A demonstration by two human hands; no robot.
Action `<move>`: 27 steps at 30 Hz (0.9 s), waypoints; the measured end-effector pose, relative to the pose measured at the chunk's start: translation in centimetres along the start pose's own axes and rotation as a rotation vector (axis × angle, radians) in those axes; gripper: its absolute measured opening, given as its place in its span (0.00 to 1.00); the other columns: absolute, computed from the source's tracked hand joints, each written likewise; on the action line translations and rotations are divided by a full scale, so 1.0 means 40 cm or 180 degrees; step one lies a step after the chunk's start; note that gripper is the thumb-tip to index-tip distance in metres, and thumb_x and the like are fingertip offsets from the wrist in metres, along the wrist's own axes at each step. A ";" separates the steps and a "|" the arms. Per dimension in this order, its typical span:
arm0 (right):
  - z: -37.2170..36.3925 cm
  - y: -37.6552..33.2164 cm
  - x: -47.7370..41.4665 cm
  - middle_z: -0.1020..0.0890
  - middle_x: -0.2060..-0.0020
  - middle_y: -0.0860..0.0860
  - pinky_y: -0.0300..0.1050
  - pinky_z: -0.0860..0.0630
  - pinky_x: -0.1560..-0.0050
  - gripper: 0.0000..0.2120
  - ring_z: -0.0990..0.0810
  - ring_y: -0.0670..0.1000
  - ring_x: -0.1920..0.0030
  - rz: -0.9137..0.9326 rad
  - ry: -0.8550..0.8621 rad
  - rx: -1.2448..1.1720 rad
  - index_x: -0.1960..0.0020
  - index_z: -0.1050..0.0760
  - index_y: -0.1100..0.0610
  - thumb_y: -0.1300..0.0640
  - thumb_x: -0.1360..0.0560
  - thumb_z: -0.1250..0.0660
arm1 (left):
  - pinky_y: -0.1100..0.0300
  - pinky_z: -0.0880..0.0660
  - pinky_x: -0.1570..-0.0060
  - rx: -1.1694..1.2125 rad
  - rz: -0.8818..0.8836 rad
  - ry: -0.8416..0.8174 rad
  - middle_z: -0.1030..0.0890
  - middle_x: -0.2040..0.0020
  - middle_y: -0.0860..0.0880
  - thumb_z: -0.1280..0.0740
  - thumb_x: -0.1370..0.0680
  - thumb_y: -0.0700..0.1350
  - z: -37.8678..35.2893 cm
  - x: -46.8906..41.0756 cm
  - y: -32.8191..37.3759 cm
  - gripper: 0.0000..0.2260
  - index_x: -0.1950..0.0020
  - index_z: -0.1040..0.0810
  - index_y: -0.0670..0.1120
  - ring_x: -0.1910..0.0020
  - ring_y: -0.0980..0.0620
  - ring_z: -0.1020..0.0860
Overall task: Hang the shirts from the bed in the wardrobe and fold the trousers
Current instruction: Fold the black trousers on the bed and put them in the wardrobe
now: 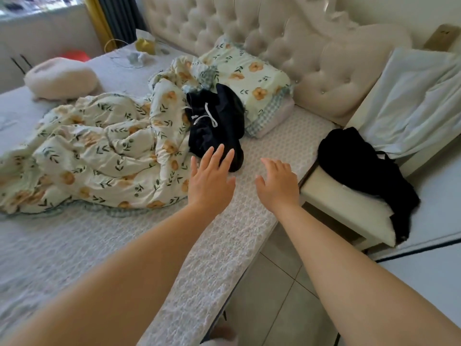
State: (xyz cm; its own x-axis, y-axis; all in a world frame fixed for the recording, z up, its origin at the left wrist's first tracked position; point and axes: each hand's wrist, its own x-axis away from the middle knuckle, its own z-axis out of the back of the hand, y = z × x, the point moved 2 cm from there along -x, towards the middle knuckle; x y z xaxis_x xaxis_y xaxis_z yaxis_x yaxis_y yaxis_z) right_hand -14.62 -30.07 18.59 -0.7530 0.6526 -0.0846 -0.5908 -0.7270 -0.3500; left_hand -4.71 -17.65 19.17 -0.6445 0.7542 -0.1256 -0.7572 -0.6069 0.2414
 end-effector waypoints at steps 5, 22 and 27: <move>-0.062 -0.028 -0.160 0.37 0.27 0.51 0.48 0.43 0.31 0.24 0.41 0.53 0.28 0.0155 -0.0272 -0.0047 0.25 0.42 0.54 0.49 0.20 0.46 | 0.46 0.60 0.26 -0.0052 0.0216 -0.0083 0.53 0.21 0.52 0.44 0.19 0.53 -0.028 -0.144 -0.091 0.29 0.22 0.53 0.53 0.23 0.51 0.57; -0.383 0.075 -0.617 0.34 0.30 0.48 0.47 0.40 0.32 0.25 0.39 0.50 0.30 0.0775 -0.1404 0.0068 0.27 0.39 0.53 0.52 0.22 0.40 | 0.46 0.56 0.26 0.0162 0.1532 -0.0575 0.50 0.22 0.50 0.43 0.19 0.52 -0.340 -0.521 -0.222 0.26 0.23 0.47 0.51 0.23 0.49 0.52; -0.538 0.086 -0.705 0.34 0.30 0.48 0.48 0.38 0.34 0.27 0.38 0.51 0.31 0.0914 -0.1587 0.0134 0.27 0.40 0.53 0.50 0.23 0.38 | 0.47 0.50 0.26 0.0452 0.1965 -0.0626 0.45 0.23 0.49 0.43 0.19 0.52 -0.460 -0.604 -0.285 0.25 0.23 0.44 0.50 0.24 0.48 0.46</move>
State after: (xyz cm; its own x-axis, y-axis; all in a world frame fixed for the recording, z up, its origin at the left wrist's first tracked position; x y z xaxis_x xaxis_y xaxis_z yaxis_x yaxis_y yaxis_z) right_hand 10.83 -46.39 -0.32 -0.9244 0.2557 0.2830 -0.3459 -0.8747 -0.3396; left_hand 17.52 -33.58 1.74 -0.9141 0.3183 0.2511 -0.2250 -0.9135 0.3388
